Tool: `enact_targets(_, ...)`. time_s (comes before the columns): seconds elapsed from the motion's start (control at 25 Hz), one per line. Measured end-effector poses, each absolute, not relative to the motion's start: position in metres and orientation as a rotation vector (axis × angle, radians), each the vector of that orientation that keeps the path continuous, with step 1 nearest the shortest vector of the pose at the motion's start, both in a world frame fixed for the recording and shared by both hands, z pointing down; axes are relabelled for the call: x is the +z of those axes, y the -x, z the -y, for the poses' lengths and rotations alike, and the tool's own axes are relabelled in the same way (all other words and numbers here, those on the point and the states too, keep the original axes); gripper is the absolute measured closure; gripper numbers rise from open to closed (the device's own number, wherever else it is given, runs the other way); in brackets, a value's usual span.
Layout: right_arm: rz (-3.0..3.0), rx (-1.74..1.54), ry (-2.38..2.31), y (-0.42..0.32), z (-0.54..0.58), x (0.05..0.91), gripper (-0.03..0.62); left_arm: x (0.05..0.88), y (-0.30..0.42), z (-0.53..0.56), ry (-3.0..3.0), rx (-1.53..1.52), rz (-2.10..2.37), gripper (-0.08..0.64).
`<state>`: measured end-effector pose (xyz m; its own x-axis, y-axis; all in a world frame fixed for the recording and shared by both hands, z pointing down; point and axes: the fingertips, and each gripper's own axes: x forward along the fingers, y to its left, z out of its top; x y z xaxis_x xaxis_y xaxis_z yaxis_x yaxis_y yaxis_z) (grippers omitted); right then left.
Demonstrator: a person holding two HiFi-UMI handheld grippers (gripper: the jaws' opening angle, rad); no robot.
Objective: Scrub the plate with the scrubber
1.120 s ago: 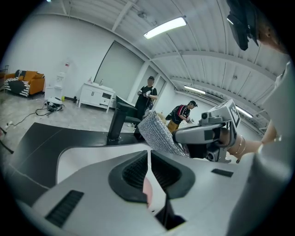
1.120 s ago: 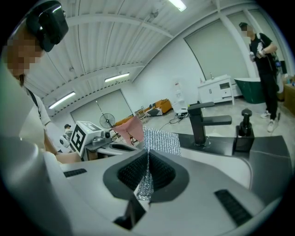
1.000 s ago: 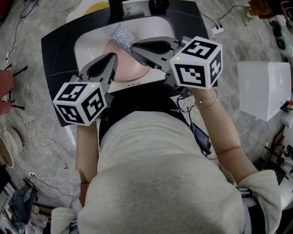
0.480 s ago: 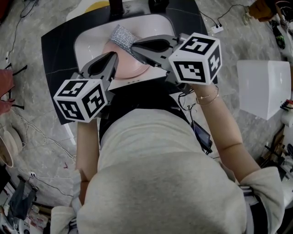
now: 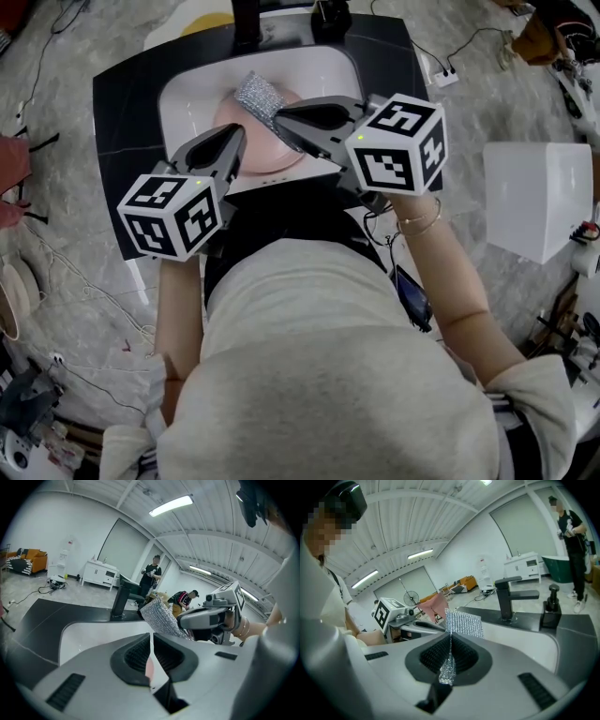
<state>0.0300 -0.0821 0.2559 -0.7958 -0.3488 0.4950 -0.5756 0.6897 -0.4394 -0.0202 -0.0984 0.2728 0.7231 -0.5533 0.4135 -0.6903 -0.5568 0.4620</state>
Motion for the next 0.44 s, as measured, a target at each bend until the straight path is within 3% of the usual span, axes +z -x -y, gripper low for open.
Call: enact_targets(0.44,2.525,0.870,-0.717,-0.0310,0.0788,0.2621,0.574,0.2787,0.0310,0.1030,-2.261,0.287,1.000,0.523)
